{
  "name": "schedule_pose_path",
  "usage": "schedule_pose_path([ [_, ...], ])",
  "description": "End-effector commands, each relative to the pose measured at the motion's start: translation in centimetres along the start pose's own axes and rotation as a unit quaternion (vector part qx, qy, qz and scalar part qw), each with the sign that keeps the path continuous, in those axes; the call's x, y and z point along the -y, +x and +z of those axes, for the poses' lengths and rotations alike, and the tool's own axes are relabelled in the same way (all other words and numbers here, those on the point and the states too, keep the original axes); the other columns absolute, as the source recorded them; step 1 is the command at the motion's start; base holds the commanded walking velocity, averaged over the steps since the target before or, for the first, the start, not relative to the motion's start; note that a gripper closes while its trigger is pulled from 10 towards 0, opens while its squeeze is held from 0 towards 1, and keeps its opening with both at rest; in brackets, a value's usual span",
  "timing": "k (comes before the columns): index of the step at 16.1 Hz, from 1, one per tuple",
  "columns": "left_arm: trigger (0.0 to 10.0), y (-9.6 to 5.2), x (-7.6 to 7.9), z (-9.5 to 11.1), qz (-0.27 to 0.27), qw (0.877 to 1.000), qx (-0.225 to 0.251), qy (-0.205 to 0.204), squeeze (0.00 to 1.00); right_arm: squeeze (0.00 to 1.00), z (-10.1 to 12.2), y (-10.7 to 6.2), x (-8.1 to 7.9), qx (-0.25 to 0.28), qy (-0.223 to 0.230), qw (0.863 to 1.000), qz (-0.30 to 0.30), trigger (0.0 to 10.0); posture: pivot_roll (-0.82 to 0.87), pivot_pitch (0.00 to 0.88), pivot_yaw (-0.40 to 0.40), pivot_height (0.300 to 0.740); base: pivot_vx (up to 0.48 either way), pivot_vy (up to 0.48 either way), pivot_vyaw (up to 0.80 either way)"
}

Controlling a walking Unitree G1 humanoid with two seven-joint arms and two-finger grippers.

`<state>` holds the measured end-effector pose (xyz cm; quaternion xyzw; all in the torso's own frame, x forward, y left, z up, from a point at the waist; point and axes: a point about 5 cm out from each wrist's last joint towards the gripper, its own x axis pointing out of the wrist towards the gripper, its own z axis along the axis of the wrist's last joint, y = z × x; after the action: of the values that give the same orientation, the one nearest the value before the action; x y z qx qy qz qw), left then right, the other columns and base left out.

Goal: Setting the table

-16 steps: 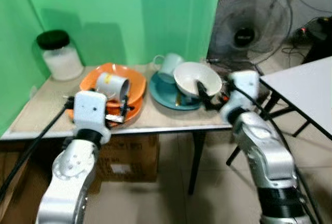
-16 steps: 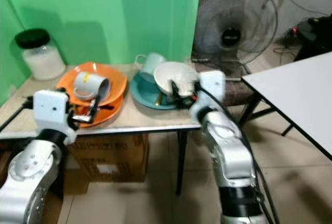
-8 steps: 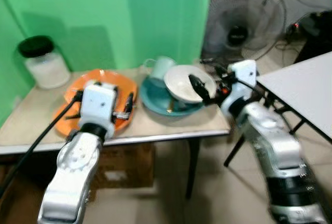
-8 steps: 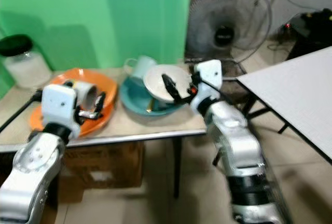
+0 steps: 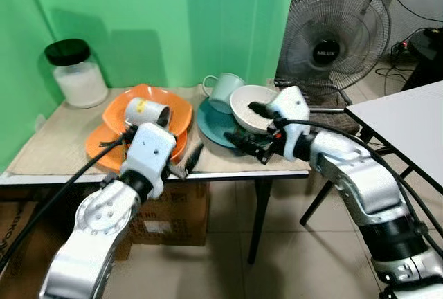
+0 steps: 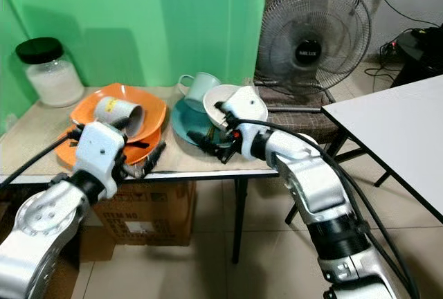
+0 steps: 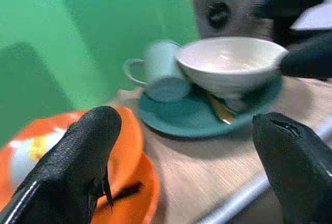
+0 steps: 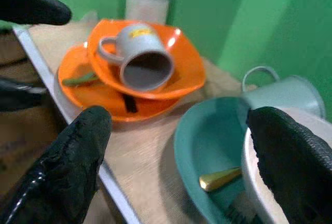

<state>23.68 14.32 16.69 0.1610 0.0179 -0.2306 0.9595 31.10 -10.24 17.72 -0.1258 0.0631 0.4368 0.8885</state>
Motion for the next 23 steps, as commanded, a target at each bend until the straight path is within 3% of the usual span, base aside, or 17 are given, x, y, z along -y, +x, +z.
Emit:
schedule_pose_path([
  [1, 10.0, -0.1, 0.3, 0.1, -0.022, 1.000, -0.003, 0.002, 0.00, 1.00, -0.1, 0.6, 0.2, -0.031, -0.022, 0.999, 0.004, 10.0, -0.05, 0.000, 0.004, 0.740, 0.000, 0.000, 0.00],
  [2, 10.0, -0.1, 0.3, 0.1, -0.023, 1.000, -0.004, 0.002, 0.00, 1.00, -0.2, 0.8, 0.2, -0.036, -0.025, 0.999, 0.004, 10.0, -0.05, 0.000, 0.004, 0.740, 0.000, 0.000, 0.00],
  [3, 10.0, -0.2, 0.4, 0.1, -0.033, 0.999, -0.007, 0.002, 0.00, 0.00, -0.8, 1.9, 0.3, -0.067, -0.027, 0.997, -0.014, 10.0, -0.05, 0.000, 0.001, 0.740, 0.000, 0.000, 0.00],
  [7, 10.0, -0.5, 0.6, 0.0, -0.045, 0.999, -0.013, 0.003, 0.00, 0.00, -1.0, 3.4, 1.0, -0.080, -0.023, 0.995, -0.055, 10.0, -0.05, 0.000, 0.000, 0.740, 0.000, 0.000, 0.00],
  [9, 10.0, -0.6, 0.9, -0.1, -0.055, 0.998, -0.017, 0.005, 0.00, 0.00, -1.6, 4.2, 1.7, -0.109, -0.056, 0.989, -0.086, 10.0, -0.05, 0.000, -0.003, 0.740, 0.000, 0.000, 0.00],
  [11, 10.0, -0.5, 1.1, -0.1, -0.057, 0.998, -0.017, 0.005, 0.00, 0.00, -1.6, 4.6, 2.2, -0.108, -0.061, 0.986, -0.113, 10.0, -0.05, 0.000, -0.007, 0.740, 0.000, 0.000, 0.00],
  [12, 10.0, -0.5, 1.2, -0.1, -0.059, 0.998, -0.019, 0.007, 0.00, 0.00, -1.4, 4.8, 2.5, -0.103, -0.064, 0.984, -0.130, 8.5, -0.04, 0.000, -0.009, 0.740, 0.000, 0.000, 0.00],
  [14, 10.0, -0.5, 1.4, -0.2, -0.064, 0.998, -0.020, 0.005, 0.00, 0.00, -1.3, 5.1, 2.8, -0.097, -0.067, 0.983, -0.141, 0.0, -0.04, 0.000, -0.012, 0.740, 0.000, 0.000, 0.00],
  [23, 10.0, -0.5, 1.9, -0.1, -0.082, 0.996, -0.020, 0.002, 0.00, 0.00, -2.2, 5.6, 2.8, -0.118, -0.081, 0.982, -0.124, 0.0, -0.04, 0.000, -0.018, 0.740, 0.000, 0.000, 0.00],
])
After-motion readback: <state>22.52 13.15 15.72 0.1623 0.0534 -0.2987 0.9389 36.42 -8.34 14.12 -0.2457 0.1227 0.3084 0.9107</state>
